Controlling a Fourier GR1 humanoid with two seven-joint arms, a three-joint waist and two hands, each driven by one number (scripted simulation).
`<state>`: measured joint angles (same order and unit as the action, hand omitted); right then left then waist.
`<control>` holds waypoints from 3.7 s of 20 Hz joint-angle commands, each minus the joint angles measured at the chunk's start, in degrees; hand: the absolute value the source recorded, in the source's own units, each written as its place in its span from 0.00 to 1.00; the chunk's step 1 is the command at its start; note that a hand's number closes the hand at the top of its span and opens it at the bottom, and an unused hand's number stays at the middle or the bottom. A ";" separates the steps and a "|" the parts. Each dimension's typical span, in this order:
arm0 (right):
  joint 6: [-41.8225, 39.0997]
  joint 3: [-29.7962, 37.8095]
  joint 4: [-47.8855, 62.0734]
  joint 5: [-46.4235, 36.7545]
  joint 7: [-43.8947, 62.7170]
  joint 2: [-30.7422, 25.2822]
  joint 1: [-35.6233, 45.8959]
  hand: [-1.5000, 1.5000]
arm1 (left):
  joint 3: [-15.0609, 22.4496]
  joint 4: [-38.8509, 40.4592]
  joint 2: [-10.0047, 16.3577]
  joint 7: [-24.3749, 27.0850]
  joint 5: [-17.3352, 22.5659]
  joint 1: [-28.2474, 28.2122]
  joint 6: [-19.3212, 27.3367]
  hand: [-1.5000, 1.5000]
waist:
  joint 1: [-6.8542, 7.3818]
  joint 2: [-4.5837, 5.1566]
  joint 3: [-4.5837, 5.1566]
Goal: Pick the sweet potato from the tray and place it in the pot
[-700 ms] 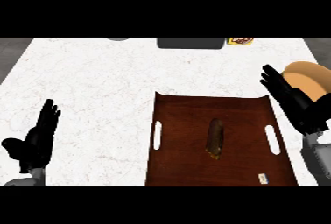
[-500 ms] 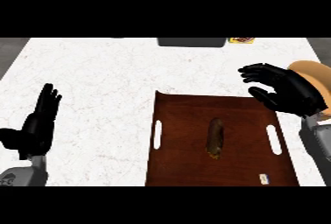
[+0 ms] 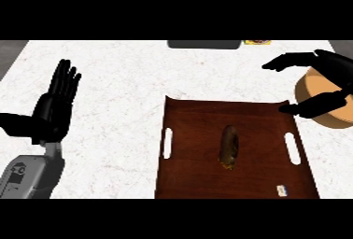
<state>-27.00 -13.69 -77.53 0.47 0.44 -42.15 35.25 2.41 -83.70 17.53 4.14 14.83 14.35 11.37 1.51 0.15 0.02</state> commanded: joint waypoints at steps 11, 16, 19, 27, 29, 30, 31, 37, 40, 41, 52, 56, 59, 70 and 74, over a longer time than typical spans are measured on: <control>-17.44 -12.90 -5.24 -14.55 2.74 -1.83 9.19 0.00 | -1.19 -2.70 0.65 -5.59 -0.25 3.63 0.16 0.50 | -0.60 -0.14 0.06; -20.18 -15.32 -9.48 -14.00 16.40 8.11 9.74 0.00 | -1.14 -1.06 -1.43 -4.11 -2.03 3.05 1.72 0.50 | -1.64 -0.28 0.05; -24.95 -16.01 -9.92 -13.43 22.79 9.90 10.29 0.00 | -3.81 -2.93 1.14 -5.04 0.44 1.85 -1.37 0.50 | -1.47 -0.34 0.05; -26.76 -16.39 -6.76 -17.46 32.28 19.53 7.67 0.00 | -2.29 -4.69 -2.20 -5.49 -2.65 1.18 0.70 0.50 | -1.32 -0.21 0.00; -26.38 -17.64 -5.07 -20.15 28.10 18.13 4.96 0.00 | -1.75 -4.61 -2.09 -6.90 -3.38 2.93 0.52 0.50 | -1.35 -0.13 -0.02; -27.12 -15.69 -8.32 -19.89 27.66 16.63 2.12 0.00 | -3.59 -5.35 -1.64 -6.18 -1.84 -0.07 -0.96 0.50 | -1.45 -0.21 -0.01; -23.02 -18.69 -5.65 -24.26 23.74 17.51 1.05 0.00 | -3.79 -3.20 -1.42 -8.84 -2.60 5.00 0.43 0.50 | -1.42 -0.07 -0.04; -22.82 -15.52 -4.48 -29.14 17.34 19.26 1.73 0.00 | -2.20 -1.96 -4.51 -3.04 -6.26 1.44 -0.14 0.50 | -1.23 -0.03 -0.03; -22.26 -15.76 -6.80 -31.96 18.32 22.57 -0.70 0.00 | -4.65 -5.62 -3.02 -5.90 -3.73 -0.57 -2.57 0.50 | -1.17 -0.13 -0.02; -24.28 -14.69 -10.81 -32.33 15.50 17.14 -5.29 0.00 | -5.58 -3.24 -2.82 -5.08 -3.46 0.97 -3.65 0.50 | -1.53 -0.15 -0.02; -20.01 -16.93 -1.06 -45.48 15.81 26.12 -4.58 0.00 | -6.63 -1.13 -4.59 -5.56 -5.02 2.55 -3.99 0.50 | -1.38 -0.10 -0.02; -16.85 -17.51 -0.24 -48.87 8.46 22.39 -7.41 0.00 | -9.08 -0.98 -2.88 -5.36 -3.56 3.11 -6.55 0.50 | -1.51 -0.11 -0.02; -9.42 -19.84 8.69 -52.71 6.47 27.39 -7.21 0.00 | -4.75 -8.43 -5.81 -8.31 -7.38 0.03 -2.50 0.50 | -1.02 -0.06 -0.04; -6.62 -23.42 9.09 -55.92 -4.76 28.34 -9.60 1.00 | -6.87 -2.18 -7.10 -4.50 -6.76 2.70 -3.87 0.50 | -1.28 0.01 -0.04; -7.13 -23.88 7.52 -57.50 -3.99 28.80 -10.03 1.00 | -6.68 -3.79 -5.82 -4.52 -7.01 -0.14 -5.56 0.50 | -1.17 -0.11 -0.01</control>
<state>-34.00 -33.66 -71.24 -56.79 -0.20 -15.43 28.50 -4.54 -87.55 11.79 -2.21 8.09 16.37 6.87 -0.06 -1.17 0.76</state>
